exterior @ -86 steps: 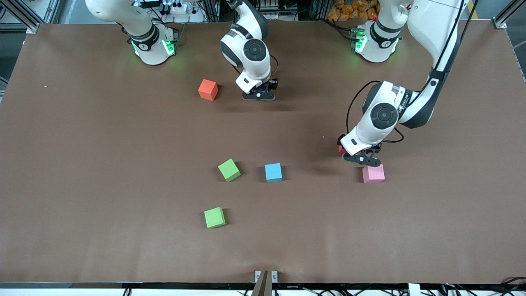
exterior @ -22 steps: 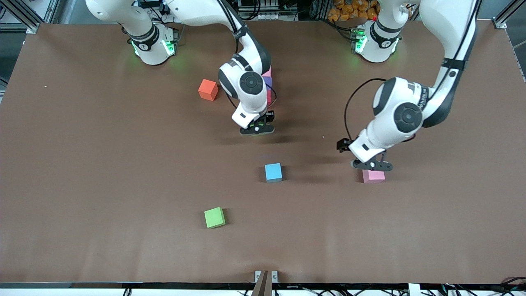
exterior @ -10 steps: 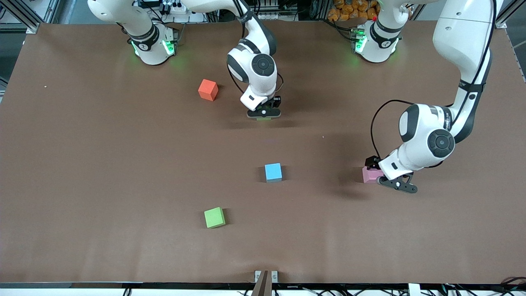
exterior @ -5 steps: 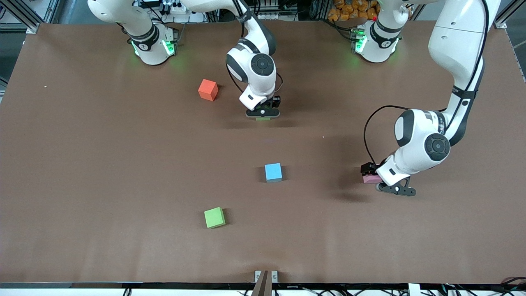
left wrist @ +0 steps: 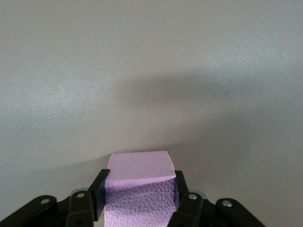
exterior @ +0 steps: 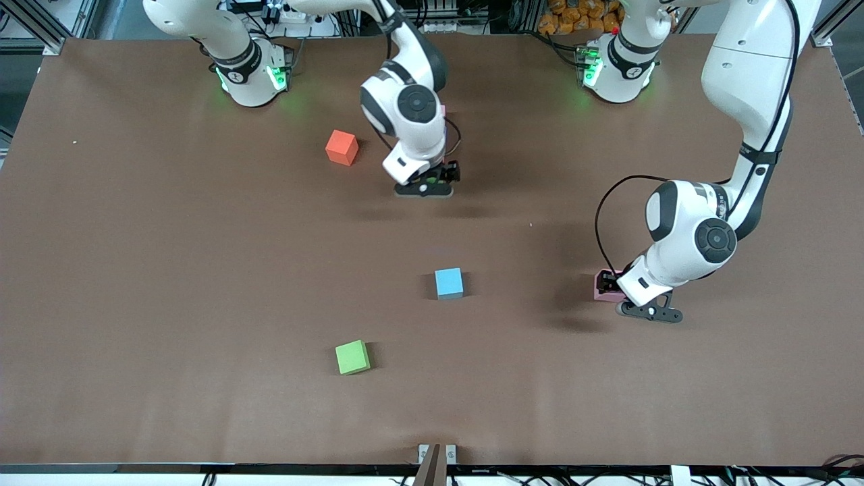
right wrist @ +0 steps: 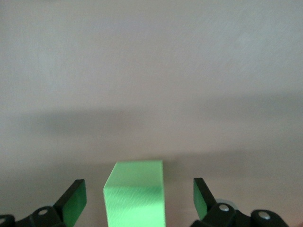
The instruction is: Arrange blocks into number 1
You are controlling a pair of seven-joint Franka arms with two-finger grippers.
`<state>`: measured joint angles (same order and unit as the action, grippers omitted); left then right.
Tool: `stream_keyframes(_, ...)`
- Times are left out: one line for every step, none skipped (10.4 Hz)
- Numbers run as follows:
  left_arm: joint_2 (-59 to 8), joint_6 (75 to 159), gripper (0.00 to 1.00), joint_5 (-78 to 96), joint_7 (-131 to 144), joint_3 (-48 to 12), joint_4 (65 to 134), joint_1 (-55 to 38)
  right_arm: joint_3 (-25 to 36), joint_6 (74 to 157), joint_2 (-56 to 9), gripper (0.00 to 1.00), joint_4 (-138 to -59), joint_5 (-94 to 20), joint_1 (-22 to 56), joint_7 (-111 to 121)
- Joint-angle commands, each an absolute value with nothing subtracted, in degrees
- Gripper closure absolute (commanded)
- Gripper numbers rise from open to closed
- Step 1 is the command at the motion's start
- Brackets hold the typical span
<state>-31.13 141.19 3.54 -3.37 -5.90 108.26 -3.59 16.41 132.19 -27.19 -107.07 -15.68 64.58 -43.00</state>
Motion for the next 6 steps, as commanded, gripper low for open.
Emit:
stream_keyframes(-29.89,141.95,1.0,3.78,-2.82,-5.71,110.48,-5.88,21.59,128.16,-24.35,0.0,-107.41,-15.91,62.06,-34.67)
stream_keyframes(-28.66,140.81,1.0,3.78,-2.29,-5.8,110.74,-6.67,25.01,127.45,-24.26,0.0,-107.32,-15.91,61.96,-30.45)
stream_keyframes(-27.26,137.76,1.0,3.95,0.41,-5.97,110.66,-8.16,28.44,126.48,-24.26,0.0,-107.31,-15.91,61.96,-26.41)
stream_keyframes(-25.94,135.72,1.0,3.96,5.57,-6.32,110.39,-10.44,32.57,124.73,-24.0,0.0,-107.31,-15.91,61.88,-21.67)
stream_keyframes(-25.06,134.31,1.0,3.96,10.85,-6.85,110.13,-13.07,36.96,122.54,-23.65,0.0,-107.31,-16.0,61.96,-16.75)
stream_keyframes(-24.79,133.95,1.0,3.87,17.42,-8.6,109.87,-14.75,40.92,120.43,-22.77,0.0,-107.31,-16.08,61.88,-12.52)
